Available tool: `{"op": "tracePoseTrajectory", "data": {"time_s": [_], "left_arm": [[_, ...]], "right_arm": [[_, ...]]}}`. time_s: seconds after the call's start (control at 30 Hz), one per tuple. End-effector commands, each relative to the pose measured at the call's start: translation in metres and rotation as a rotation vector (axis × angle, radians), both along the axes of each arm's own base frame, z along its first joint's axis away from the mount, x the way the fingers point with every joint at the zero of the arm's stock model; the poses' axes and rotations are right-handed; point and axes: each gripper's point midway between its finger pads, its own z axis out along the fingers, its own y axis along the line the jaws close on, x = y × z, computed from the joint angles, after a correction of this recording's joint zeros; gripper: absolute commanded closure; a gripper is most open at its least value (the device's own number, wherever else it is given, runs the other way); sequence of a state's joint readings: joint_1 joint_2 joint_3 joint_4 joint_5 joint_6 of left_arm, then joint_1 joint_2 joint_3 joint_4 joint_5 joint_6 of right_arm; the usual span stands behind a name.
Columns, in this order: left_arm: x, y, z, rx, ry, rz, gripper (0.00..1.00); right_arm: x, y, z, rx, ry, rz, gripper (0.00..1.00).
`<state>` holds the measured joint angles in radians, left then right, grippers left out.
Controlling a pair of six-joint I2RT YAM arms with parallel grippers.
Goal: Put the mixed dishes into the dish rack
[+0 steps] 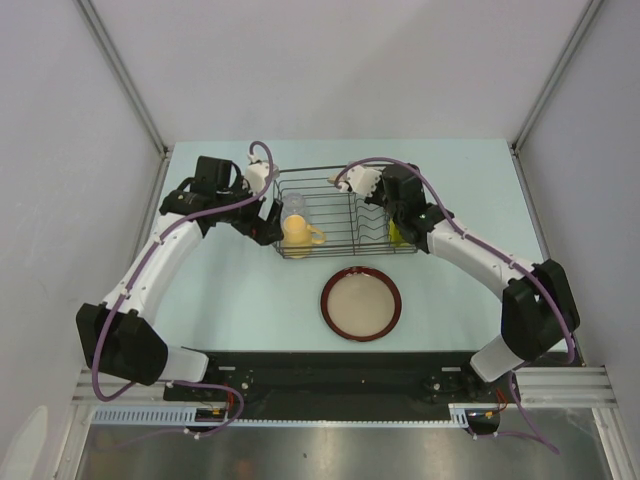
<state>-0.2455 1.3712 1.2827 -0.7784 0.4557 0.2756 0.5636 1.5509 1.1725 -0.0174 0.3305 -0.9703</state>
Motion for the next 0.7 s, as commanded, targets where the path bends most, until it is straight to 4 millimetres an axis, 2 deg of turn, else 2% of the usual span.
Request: {"op": "tracePoseTrajectory", "data": {"time_s": [0.0,0.23,0.47,0.53,0.67], "left_arm": [[0.007,-0.001,0.002,-0.022,-0.018,0.014,0.0],[0.008,-0.002,0.001,-0.027,-0.019,0.014,0.0],[0.009,-0.004,0.0,-0.038,-0.013,0.014,0.0],[0.009,-0.005,-0.001,-0.041,-0.01,0.013,0.0],[0.006,-0.009,-0.002,-0.058,0.008,0.001,0.0]], "right_arm": [[0.015,0.004,0.068,0.14,-0.215,-0.017,1.0],[0.024,0.004,0.055,0.119,-0.2,-0.028,1.0],[0.041,-0.006,0.034,0.086,-0.174,-0.065,1.0],[0.043,-0.009,0.034,0.073,-0.177,-0.075,1.0],[0.041,-0.013,0.028,0.055,-0.159,-0.086,1.0]]}}
